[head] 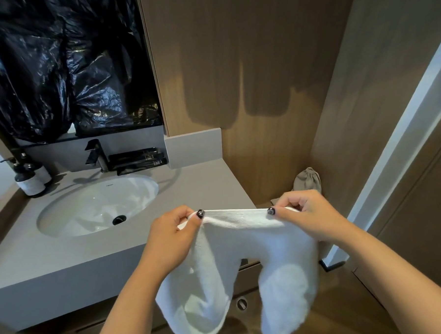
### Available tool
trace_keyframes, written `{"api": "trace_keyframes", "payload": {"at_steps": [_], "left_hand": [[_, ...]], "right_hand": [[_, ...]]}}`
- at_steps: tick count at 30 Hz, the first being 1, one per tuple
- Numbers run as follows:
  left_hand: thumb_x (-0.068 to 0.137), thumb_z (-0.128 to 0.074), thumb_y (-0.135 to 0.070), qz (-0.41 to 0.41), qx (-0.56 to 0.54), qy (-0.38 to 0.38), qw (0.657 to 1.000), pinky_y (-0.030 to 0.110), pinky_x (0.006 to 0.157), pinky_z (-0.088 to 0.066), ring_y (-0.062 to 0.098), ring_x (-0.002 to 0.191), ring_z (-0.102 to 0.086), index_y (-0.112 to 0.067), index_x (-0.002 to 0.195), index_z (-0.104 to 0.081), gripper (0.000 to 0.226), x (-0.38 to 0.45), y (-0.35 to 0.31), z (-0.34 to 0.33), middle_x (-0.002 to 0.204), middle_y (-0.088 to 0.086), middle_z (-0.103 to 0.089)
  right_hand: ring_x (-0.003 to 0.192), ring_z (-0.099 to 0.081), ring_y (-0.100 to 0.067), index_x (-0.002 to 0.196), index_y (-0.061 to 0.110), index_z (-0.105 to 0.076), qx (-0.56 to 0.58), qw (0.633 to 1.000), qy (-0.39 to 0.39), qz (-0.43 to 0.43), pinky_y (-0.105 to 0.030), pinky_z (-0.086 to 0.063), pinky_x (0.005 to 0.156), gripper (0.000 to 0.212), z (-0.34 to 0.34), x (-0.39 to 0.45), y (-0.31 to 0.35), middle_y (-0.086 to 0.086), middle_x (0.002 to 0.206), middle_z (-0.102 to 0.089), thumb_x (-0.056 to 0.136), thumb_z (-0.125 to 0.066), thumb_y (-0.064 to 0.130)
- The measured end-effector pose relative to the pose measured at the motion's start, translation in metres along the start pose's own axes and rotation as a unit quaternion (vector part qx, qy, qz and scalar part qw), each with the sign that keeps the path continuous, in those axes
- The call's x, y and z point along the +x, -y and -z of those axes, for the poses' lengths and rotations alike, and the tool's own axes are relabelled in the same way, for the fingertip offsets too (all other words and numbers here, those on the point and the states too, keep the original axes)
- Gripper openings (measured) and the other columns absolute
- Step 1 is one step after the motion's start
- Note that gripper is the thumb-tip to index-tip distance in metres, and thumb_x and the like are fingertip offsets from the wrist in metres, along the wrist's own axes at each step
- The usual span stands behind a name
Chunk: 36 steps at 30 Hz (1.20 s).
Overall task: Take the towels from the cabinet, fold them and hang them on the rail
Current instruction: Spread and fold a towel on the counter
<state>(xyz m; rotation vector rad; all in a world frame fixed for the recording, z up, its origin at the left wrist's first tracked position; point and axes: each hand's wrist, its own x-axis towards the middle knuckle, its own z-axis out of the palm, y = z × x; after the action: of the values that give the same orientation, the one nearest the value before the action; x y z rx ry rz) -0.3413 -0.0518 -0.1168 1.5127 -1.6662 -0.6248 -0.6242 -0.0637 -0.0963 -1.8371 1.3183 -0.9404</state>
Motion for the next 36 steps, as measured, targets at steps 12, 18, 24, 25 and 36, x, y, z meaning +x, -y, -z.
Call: {"api": "trace_keyframes", "payload": {"at_steps": [12, 18, 24, 25, 36], "left_hand": [[0.093, -0.066, -0.027, 0.014, -0.092, 0.085, 0.992, 0.012, 0.052, -0.037, 0.006, 0.046, -0.042, -0.042, 0.119, -0.061, 0.031, -0.007, -0.018, -0.01, 0.046, -0.01, -0.043], [0.097, -0.06, -0.027, -0.044, -0.109, 0.188, 0.975, 0.011, 0.053, -0.033, 0.004, 0.048, -0.039, -0.045, 0.126, -0.057, 0.034, -0.014, -0.033, -0.033, 0.049, -0.015, -0.046], [0.094, -0.062, -0.032, -0.045, -0.124, 0.21, 0.969, 0.021, 0.062, -0.042, 0.009, 0.062, -0.052, -0.027, 0.079, -0.066, 0.017, -0.012, -0.029, -0.034, 0.071, -0.007, -0.063], [0.095, -0.062, -0.029, -0.046, -0.105, 0.193, 0.974, 0.02, 0.061, -0.041, 0.007, 0.061, -0.051, -0.026, 0.076, -0.066, 0.02, -0.011, -0.027, -0.034, 0.069, -0.009, -0.062], [0.095, -0.06, -0.021, 0.043, -0.011, 0.013, 0.999, 0.017, 0.052, -0.031, -0.006, 0.05, -0.048, -0.021, 0.07, -0.06, 0.026, 0.0, -0.005, -0.02, 0.052, -0.025, -0.054]], "right_hand": [[0.065, -0.057, -0.006, 0.077, 0.017, -0.075, -0.07, 0.996, 0.003, 0.055, -0.024, -0.045, 0.061, 0.012, -0.009, 0.005, 0.007, 0.004, 0.072, -0.069, 0.087, -0.073, 0.023], [0.075, -0.064, -0.016, 0.079, 0.022, -0.075, -0.063, 0.988, 0.074, 0.121, -0.037, -0.051, 0.069, 0.01, -0.027, 0.01, 0.024, 0.007, 0.079, -0.071, 0.089, -0.072, 0.025], [0.068, -0.061, -0.013, 0.077, 0.017, -0.075, -0.043, 0.992, 0.074, 0.089, -0.03, -0.047, 0.064, 0.009, -0.021, 0.006, 0.021, 0.007, 0.072, -0.07, 0.085, -0.076, 0.021], [0.061, -0.055, -0.009, 0.076, 0.016, -0.074, -0.05, 0.992, 0.079, 0.079, -0.025, -0.042, 0.059, 0.01, -0.02, 0.004, 0.019, 0.011, 0.066, -0.067, 0.085, -0.076, 0.021], [0.053, -0.043, -0.002, 0.07, 0.02, -0.073, -0.095, 0.995, 0.006, -0.01, -0.015, -0.033, 0.054, 0.016, 0.019, -0.004, -0.005, 0.015, 0.061, -0.06, 0.086, -0.074, 0.024]]}}
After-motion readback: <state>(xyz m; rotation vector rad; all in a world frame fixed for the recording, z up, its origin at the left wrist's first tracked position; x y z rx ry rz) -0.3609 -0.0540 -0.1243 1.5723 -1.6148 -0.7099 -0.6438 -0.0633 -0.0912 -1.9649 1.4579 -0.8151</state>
